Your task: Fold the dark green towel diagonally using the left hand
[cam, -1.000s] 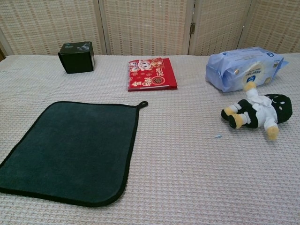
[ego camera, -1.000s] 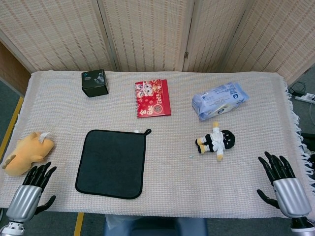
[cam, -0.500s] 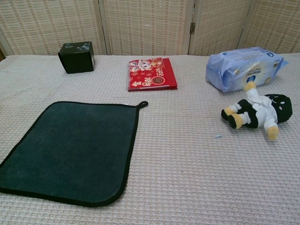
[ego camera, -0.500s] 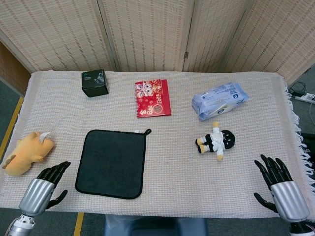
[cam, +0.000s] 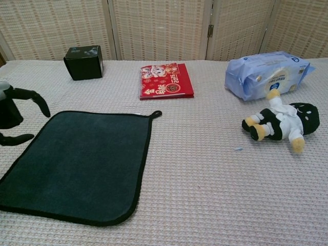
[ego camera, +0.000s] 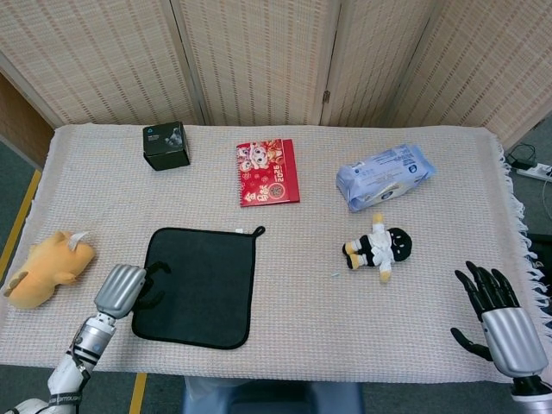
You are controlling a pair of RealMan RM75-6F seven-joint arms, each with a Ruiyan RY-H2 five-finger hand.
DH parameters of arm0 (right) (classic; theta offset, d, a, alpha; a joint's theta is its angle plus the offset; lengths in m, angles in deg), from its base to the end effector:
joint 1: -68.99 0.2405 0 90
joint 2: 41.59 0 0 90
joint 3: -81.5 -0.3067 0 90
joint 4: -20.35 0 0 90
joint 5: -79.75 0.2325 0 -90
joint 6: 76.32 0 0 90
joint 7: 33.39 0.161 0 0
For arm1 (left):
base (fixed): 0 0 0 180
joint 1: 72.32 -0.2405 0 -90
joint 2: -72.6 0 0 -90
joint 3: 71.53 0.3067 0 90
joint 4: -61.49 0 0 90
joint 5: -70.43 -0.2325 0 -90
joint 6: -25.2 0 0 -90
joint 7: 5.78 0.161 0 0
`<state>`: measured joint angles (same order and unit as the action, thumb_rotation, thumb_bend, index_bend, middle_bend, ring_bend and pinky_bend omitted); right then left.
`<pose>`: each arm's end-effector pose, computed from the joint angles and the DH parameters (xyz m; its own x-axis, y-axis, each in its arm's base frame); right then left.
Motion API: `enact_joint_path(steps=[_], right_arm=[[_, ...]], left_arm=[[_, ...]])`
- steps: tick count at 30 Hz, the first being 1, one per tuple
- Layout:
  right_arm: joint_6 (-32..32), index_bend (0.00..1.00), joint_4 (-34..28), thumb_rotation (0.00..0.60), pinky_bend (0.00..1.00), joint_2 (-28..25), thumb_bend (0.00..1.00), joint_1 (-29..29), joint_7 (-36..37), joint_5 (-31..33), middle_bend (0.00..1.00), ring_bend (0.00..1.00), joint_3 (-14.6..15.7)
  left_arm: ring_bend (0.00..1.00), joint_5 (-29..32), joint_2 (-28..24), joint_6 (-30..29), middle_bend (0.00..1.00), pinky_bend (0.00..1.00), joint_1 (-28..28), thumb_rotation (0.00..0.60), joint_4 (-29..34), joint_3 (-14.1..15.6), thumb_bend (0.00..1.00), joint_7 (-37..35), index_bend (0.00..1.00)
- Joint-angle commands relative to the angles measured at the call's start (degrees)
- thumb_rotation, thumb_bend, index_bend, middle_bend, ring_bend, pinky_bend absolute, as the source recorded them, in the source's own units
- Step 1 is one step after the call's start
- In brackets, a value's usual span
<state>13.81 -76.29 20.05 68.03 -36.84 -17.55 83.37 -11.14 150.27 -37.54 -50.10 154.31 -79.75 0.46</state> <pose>-0.3417 -0.1465 0.1585 0.4240 -0.0298 0.9052 -0.9015 -0.1098 0.4187 -0.2692 0.3087 0.0303 0.3105 0.2351 0.9210 0.9312 -0.2699 -0.2450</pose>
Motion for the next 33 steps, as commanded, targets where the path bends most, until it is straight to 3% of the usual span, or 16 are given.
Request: enact_joint_path(steps=[1, 7, 15, 33], right_arm=[[-1.0, 0.0, 0.2, 0.6, 0.0, -0.1, 0.27, 0.4, 0.7, 1.3, 0.0, 0.0, -0.4], [-2.1, 0.0, 0.6, 0.6, 0.0, -0.4, 0.27, 0.6, 1.9, 3.8, 0.0, 0.0, -0.9], [-2.7, 0.0, 1.4, 0.6, 0.0, -0.7, 0.27, 0.7, 3.8, 7.1, 0.0, 0.0, -2.2], [-2.6, 0.0, 3.0, 0.6, 0.0, -1.2, 0.27, -0.6, 6.4, 11.8, 0.0, 0.0, -3.3]], left_arm=[[1.0, 6.6, 5.0, 4.6, 1.0, 1.0, 5.3, 0.6, -3.3, -4.7, 0.41, 3.4, 0.41], [1.0, 12.6, 7.8, 10.0, 1.0, 1.0, 10.6, 0.6, -8.9, -7.6, 0.42, 3.3, 0.41], [1.0, 15.8, 11.9, 16.2, 1.0, 1.0, 15.9, 0.6, -19.4, -7.9, 0.42, 0.4, 0.41], [1.0, 15.5, 20.8, 24.0, 1.0, 1.0, 24.2, 0.6, -38.6, -7.3, 0.42, -7.5, 0.39]])
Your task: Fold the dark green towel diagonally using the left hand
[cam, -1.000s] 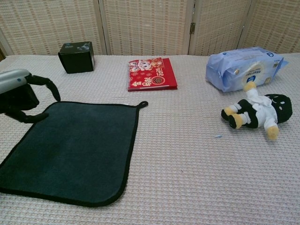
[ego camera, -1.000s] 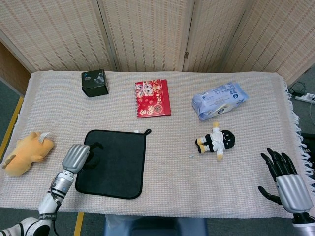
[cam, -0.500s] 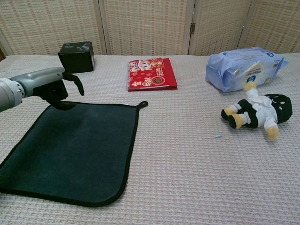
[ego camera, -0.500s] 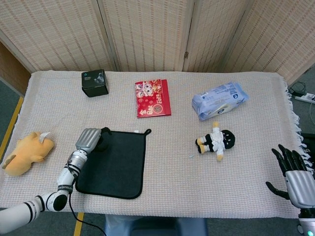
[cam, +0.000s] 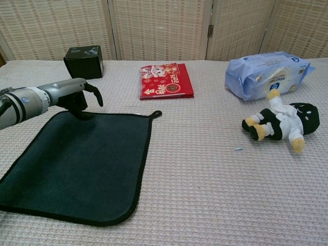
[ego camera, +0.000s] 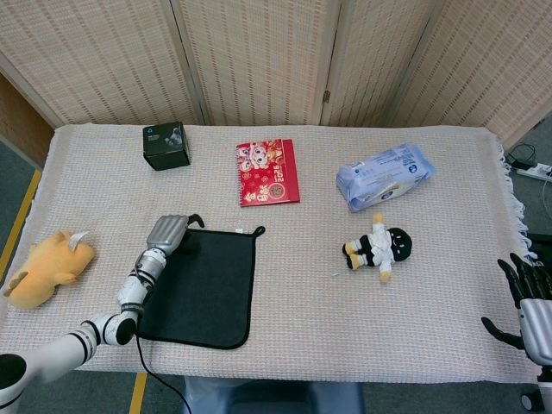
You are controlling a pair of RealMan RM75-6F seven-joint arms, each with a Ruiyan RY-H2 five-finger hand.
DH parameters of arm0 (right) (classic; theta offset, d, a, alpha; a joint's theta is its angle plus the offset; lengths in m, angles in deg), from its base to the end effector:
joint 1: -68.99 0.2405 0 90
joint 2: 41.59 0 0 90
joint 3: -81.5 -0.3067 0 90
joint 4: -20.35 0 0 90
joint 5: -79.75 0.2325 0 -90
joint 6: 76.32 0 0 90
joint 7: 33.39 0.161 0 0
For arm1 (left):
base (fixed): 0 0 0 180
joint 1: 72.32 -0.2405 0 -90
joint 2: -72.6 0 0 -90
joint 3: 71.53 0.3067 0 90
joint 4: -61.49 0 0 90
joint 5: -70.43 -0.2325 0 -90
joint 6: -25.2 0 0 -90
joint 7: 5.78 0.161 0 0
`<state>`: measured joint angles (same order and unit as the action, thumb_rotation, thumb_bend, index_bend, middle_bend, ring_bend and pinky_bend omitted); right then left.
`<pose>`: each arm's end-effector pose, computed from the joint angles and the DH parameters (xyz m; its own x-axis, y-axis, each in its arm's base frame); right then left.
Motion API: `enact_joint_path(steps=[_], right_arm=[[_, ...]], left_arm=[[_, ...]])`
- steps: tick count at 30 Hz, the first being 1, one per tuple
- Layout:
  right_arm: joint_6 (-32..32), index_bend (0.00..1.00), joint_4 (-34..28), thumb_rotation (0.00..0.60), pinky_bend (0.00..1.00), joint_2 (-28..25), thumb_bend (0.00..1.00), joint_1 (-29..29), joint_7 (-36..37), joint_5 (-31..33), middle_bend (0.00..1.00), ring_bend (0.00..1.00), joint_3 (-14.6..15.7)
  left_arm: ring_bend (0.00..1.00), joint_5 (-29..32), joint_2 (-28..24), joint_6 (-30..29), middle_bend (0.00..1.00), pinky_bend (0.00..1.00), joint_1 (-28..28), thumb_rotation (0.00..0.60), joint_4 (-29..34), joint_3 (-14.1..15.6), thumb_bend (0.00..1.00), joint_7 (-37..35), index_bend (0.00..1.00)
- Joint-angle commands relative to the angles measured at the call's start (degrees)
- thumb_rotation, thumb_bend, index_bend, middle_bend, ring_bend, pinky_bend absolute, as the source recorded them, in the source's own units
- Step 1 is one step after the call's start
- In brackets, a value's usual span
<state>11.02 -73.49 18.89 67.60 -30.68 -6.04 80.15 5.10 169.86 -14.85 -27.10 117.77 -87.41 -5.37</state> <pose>-0.3835 -0.1568 0.1838 0.3866 -0.0288 0.9218 -0.9169 0.0951 0.3875 -0.2394 0.4754 -0.0616 0.3292 0.3468 0.8783 0.9418 -0.1880 -0.2788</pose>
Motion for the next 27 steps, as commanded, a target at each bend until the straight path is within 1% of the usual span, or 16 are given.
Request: enact_joint_path(steps=[1, 6, 12, 20, 27], right_arm=[[0.4, 0.0, 0.2, 0.6, 0.0, 0.0, 0.27, -0.4, 0.3, 0.4, 0.0, 0.0, -0.1], [0.5, 0.0, 0.7, 0.6, 0.0, -0.1, 0.27, -0.7, 1.0, 0.9, 0.0, 0.0, -0.2], [0.0, 0.0, 1.1, 0.6, 0.0, -0.3, 0.27, -0.6, 1.7, 1.3, 0.0, 0.0, -0.5], [-0.4, 0.0, 1.2, 0.6, 0.0, -0.2, 0.27, -0.5, 1.5, 1.6, 0.0, 0.0, -0.7], [0.5, 0.0, 1.0, 0.6, 0.0, -0.3, 0.27, -0.9, 1.6, 1.0, 0.0, 0.0, -0.7]], left_arm=[[1.0, -1.0, 1.6, 1.6, 1.0, 1.0, 1.5, 0.6, -2.8, 0.4, 0.42, -2.2, 0.39], [1.0, -1.2, 3.3, 4.1, 1.0, 1.0, 3.2, 0.6, -7.0, 0.7, 0.47, -4.8, 0.38], [1.0, -2.0, 5.1, 5.2, 1.0, 1.0, 4.3, 0.6, -11.6, 1.1, 0.48, -7.0, 0.4], [1.0, -3.4, 5.8, 5.3, 1.0, 1.0, 4.6, 0.6, -13.9, 1.9, 0.48, -10.1, 0.47], [1.0, -4.1, 6.8, 5.9, 1.0, 1.0, 4.9, 0.6, -15.5, 2.6, 0.48, -11.5, 0.46]])
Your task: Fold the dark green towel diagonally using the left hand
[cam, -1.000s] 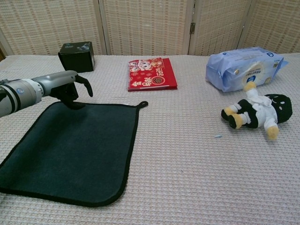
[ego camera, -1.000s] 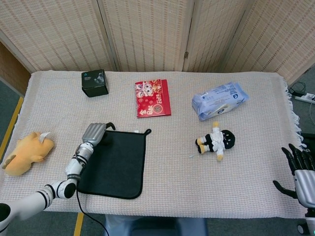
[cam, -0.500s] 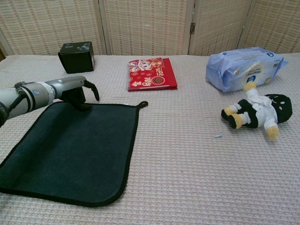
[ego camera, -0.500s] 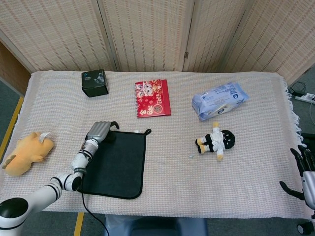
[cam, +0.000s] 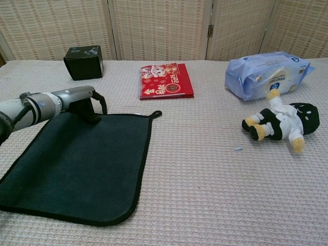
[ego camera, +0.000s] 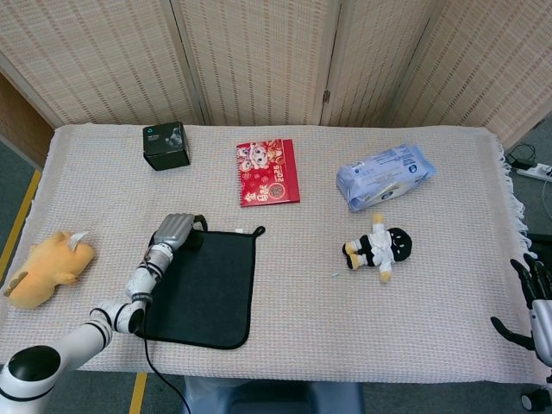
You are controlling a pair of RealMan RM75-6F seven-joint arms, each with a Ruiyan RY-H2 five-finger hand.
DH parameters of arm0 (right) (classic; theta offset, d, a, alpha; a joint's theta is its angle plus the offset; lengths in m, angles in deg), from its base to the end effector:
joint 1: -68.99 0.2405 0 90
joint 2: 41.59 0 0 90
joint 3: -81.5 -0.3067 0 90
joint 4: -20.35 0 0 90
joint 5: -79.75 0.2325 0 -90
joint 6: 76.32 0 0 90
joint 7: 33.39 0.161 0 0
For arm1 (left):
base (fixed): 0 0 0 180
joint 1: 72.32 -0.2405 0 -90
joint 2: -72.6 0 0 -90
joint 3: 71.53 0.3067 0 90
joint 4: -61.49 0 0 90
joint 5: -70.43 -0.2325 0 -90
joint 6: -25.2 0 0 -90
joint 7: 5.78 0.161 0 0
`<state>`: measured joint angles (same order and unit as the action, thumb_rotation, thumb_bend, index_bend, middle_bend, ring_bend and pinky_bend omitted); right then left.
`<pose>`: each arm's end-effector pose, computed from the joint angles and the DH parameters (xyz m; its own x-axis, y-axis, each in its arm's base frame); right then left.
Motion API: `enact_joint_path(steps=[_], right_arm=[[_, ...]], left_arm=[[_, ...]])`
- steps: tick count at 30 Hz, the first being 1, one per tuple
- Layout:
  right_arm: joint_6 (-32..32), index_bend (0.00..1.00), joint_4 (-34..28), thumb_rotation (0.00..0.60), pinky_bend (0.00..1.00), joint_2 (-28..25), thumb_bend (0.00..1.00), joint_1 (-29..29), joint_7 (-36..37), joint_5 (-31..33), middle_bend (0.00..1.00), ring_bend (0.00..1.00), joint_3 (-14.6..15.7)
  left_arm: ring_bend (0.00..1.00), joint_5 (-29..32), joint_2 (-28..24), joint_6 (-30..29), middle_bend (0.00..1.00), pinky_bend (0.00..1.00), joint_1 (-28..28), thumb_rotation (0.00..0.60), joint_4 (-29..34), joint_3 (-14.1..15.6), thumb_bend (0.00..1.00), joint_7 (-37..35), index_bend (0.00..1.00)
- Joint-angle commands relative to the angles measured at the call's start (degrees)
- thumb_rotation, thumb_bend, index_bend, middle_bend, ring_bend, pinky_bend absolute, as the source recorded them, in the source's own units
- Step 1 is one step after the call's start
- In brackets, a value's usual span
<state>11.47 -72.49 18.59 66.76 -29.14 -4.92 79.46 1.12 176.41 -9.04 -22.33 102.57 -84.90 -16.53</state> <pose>-0.3911 -0.1535 0.1921 0.3833 -0.0110 0.9236 -0.9156 0.1268 0.3815 -0.2460 0.4990 -0.0887 0.3312 0.3997 0.8547 0.9430 -0.1703 -0.2857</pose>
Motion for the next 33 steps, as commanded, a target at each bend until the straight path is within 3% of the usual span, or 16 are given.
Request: enact_joint_path(steps=[1, 5, 14, 22, 33], right_arm=[[0.1, 0.0, 0.0, 0.6, 0.0, -0.1, 0.27, -0.1, 0.0, -0.1, 0.0, 0.0, 0.0], [0.2, 0.0, 0.0, 0.6, 0.0, -0.1, 0.27, -0.2, 0.2, -0.2, 0.0, 0.0, 0.0], [-0.1, 0.0, 0.0, 0.6, 0.0, -0.2, 0.27, -0.2, 0.3, -0.5, 0.0, 0.0, 0.2], [0.2, 0.0, -0.2, 0.6, 0.0, -0.3, 0.27, -0.3, 0.2, -1.0, 0.0, 0.0, 0.3], [2.6, 0.0, -0.4, 0.6, 0.0, -0.4, 0.27, -1.2, 0.3, -3.9, 0.0, 0.0, 1.2]], left_arm=[[1.0, -0.2, 0.3, 0.1, 1.0, 1.0, 0.2, 0.6, -0.5, 0.1, 0.48, -0.5, 0.46], [1.0, -0.7, 0.7, -0.3, 1.0, 1.0, 0.2, 0.6, -1.1, 0.3, 0.48, -1.1, 0.47], [1.0, -3.1, 2.2, -5.2, 1.0, 1.0, -0.8, 0.6, -2.7, 0.8, 0.48, -4.6, 0.62], [1.0, -5.7, 1.7, -9.9, 1.0, 1.0, -2.3, 0.6, -0.8, 2.4, 0.48, -5.4, 0.64], [1.0, -13.9, -1.4, -28.1, 1.0, 1.0, -9.9, 0.6, 8.9, 8.8, 0.48, 6.0, 0.65]])
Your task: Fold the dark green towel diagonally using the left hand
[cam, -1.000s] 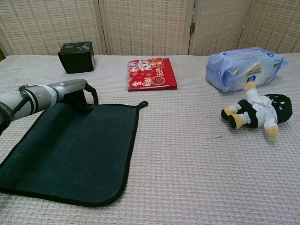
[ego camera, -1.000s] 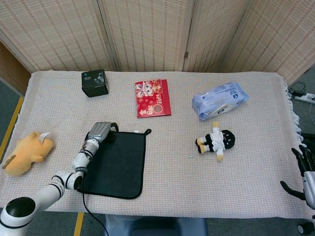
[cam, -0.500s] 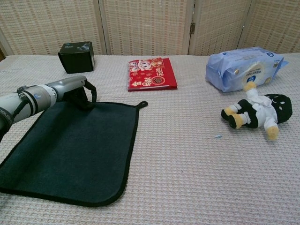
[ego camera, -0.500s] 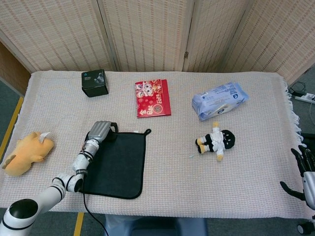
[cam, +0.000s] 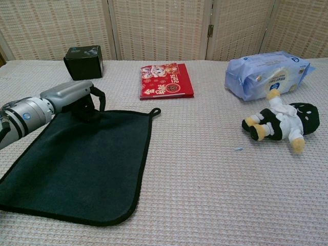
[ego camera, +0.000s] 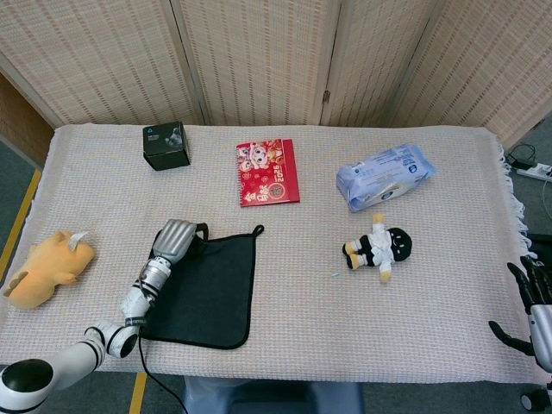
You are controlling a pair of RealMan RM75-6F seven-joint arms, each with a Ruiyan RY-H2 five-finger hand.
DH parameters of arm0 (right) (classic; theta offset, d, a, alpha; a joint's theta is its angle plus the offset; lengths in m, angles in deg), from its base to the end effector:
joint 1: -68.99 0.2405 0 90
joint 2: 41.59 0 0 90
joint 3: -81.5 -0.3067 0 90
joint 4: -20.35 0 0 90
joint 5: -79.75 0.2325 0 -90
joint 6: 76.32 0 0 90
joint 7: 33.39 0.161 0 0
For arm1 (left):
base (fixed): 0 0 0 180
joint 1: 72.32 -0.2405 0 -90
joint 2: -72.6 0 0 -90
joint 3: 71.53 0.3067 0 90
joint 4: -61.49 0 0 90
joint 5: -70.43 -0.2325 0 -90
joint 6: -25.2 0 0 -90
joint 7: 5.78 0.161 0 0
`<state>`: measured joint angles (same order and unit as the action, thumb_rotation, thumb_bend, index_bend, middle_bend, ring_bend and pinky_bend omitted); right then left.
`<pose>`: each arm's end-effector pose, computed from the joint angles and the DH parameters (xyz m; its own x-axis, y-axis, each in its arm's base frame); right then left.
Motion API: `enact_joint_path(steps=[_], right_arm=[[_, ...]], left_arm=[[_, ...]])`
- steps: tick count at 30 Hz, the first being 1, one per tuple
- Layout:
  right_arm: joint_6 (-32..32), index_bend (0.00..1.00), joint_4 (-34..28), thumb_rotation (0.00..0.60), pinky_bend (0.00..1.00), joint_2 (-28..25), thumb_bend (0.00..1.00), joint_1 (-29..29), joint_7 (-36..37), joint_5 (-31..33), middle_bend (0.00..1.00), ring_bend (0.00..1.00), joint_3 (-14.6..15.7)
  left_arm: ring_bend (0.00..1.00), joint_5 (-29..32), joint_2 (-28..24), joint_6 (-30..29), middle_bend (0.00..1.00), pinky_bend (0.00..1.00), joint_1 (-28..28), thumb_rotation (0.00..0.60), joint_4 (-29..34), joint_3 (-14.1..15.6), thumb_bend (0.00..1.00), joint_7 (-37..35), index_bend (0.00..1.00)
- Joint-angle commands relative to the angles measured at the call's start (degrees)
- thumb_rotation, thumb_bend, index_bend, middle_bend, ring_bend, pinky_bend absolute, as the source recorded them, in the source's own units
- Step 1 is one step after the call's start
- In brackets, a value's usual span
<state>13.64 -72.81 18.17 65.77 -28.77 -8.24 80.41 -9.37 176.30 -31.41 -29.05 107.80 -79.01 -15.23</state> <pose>-0.3830 -0.1440 0.1931 0.3825 -0.0005 0.9239 -0.9206 0.0843 0.3812 -0.2430 0.4474 -0.0798 0.4013 0.1718 0.8997 0.8745 -0.3640 -0.3206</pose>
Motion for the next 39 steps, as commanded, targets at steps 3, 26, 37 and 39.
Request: enact_joint_path(steps=[3, 26, 37, 39], right_arm=[[1.2, 0.0, -0.3, 0.6, 0.0, 0.1, 0.27, -0.5, -0.3, -1.7, 0.0, 0.0, 0.5], [3.9, 0.0, -0.8, 0.6, 0.0, 0.3, 0.27, -1.2, -1.1, -7.4, 0.0, 0.0, 2.6], [4.7, 0.0, -0.5, 0.6, 0.0, 0.0, 0.27, -1.4, -0.2, -9.5, 0.0, 0.0, 3.5], [4.8, 0.0, -0.4, 0.6, 0.0, -0.1, 0.27, -1.4, -0.1, -9.9, 0.0, 0.0, 3.6]], left_arm=[[1.0, -4.6, -2.5, -8.7, 1.0, 1.0, -5.1, 0.6, 6.7, 4.1, 0.48, 7.3, 0.65], [1.0, -9.4, -7.9, -19.6, 1.0, 1.0, -16.9, 0.6, 24.3, 10.9, 0.48, 17.7, 0.65], [1.0, -10.9, -7.9, -22.2, 1.0, 1.0, -20.8, 0.6, 29.3, 12.6, 0.48, 23.7, 0.65], [1.0, -11.3, -8.3, -22.8, 1.0, 1.0, -21.6, 0.6, 30.3, 13.0, 0.48, 24.7, 0.65]])
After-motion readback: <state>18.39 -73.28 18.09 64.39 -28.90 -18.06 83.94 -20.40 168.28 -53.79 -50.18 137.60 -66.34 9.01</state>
